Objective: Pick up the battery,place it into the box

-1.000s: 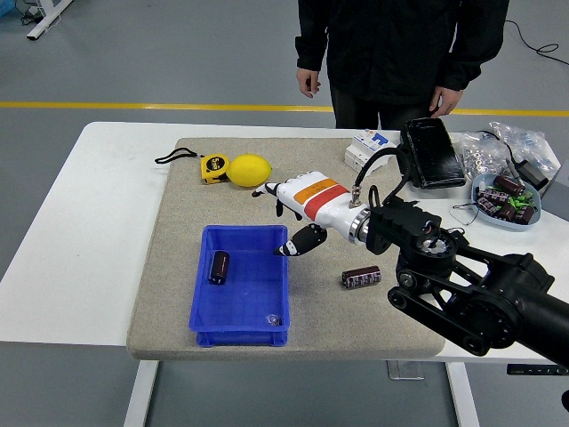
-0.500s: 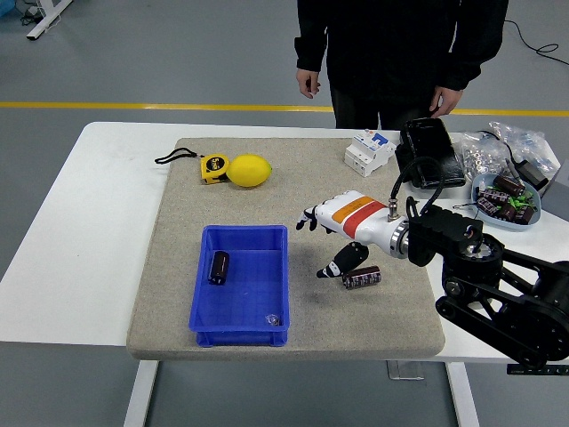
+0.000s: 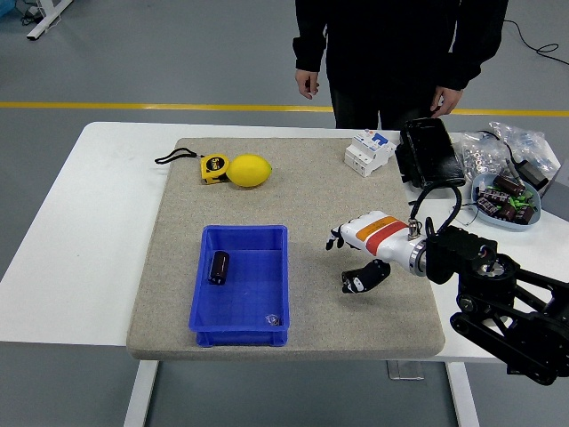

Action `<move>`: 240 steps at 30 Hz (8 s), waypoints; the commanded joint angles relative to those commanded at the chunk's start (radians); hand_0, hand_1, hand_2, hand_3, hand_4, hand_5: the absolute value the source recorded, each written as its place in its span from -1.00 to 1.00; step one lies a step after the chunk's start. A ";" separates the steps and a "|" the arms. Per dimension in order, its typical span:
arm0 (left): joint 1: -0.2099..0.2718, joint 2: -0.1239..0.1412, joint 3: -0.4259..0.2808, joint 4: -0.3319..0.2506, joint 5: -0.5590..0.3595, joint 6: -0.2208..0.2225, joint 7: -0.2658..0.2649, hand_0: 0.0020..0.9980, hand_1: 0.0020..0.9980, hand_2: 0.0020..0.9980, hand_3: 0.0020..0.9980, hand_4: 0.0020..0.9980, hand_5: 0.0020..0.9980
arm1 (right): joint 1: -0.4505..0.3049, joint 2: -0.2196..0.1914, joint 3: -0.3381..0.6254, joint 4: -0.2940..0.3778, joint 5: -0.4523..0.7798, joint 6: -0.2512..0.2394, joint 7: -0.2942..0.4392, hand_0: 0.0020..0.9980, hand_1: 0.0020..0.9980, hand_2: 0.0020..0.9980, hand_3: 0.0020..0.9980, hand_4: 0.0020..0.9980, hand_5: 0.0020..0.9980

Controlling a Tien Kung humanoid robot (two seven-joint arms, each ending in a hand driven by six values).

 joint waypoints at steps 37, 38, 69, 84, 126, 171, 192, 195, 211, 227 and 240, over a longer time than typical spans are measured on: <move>0.004 -0.010 0.021 0.000 -0.014 -0.004 0.001 0.51 0.41 0.46 0.25 0.39 0.22 | -0.053 0.066 0.014 -0.163 0.020 -0.132 0.037 -0.42 -0.20 -0.10 -0.01 0.77 -0.57; 0.004 -0.010 0.022 0.000 -0.015 -0.005 0.001 0.51 0.41 0.46 0.25 0.39 0.22 | -0.053 0.068 0.013 -0.165 0.020 -0.132 0.037 -0.42 -0.20 -0.10 -0.01 0.77 -0.57; 0.000 -0.013 0.034 0.000 -0.030 -0.005 0.000 0.51 0.42 0.47 0.25 0.40 0.22 | -0.072 0.096 -0.006 -0.228 0.033 -0.185 0.039 -0.73 -0.40 -0.26 -0.10 0.83 -0.91; 0.004 -0.012 0.032 0.000 -0.024 -0.005 0.001 0.51 0.42 0.47 0.25 0.40 0.22 | -0.072 0.093 -0.005 -0.229 0.036 -0.195 0.034 -0.78 -0.46 -0.30 -0.12 0.79 -0.87; 0.003 -0.013 0.042 0.000 -0.033 -0.006 0.001 0.51 0.42 0.47 0.25 0.39 0.21 | -0.073 0.096 -0.006 -0.231 0.109 -0.179 0.025 -1.00 -0.78 -0.55 -0.36 0.53 -0.49; 0.020 -0.002 0.016 0.000 0.000 -0.007 0.004 0.51 0.42 0.46 0.25 0.39 0.21 | 0.012 0.095 0.059 -0.092 0.344 -0.077 -0.031 -1.00 -0.76 -0.53 -0.35 0.52 -0.44; 0.016 0.009 -0.004 0.000 0.029 -0.007 0.007 0.51 0.41 0.46 0.25 0.39 0.21 | 0.197 0.225 -0.082 -0.082 0.266 -0.038 -0.062 -1.00 -0.75 -0.52 -0.35 0.52 -0.44; 0.014 0.010 -0.002 0.000 0.026 -0.007 0.006 0.51 0.41 0.46 0.25 0.39 0.21 | 0.222 0.248 -0.096 -0.090 0.206 -0.010 -0.074 -1.00 -0.75 -0.52 -0.35 0.52 -0.44; 0.006 0.015 0.003 0.000 0.020 -0.003 0.004 0.51 0.41 0.46 0.25 0.40 0.21 | 0.300 0.283 -0.140 -0.105 -0.092 0.055 -0.083 -0.99 -0.71 -0.43 -0.23 0.58 -0.43; 0.005 0.014 0.001 0.000 0.012 -0.002 0.004 0.51 0.40 0.46 0.25 0.40 0.21 | 0.305 0.152 0.044 0.013 0.040 0.183 -0.105 -0.36 -0.08 0.18 0.34 1.00 0.14; 0.009 0.006 0.004 0.000 0.001 0.000 0.001 0.51 0.41 0.46 0.25 0.39 0.21 | 0.175 0.038 0.286 -0.011 0.453 0.071 -0.025 0.52 0.52 0.71 0.99 1.00 0.46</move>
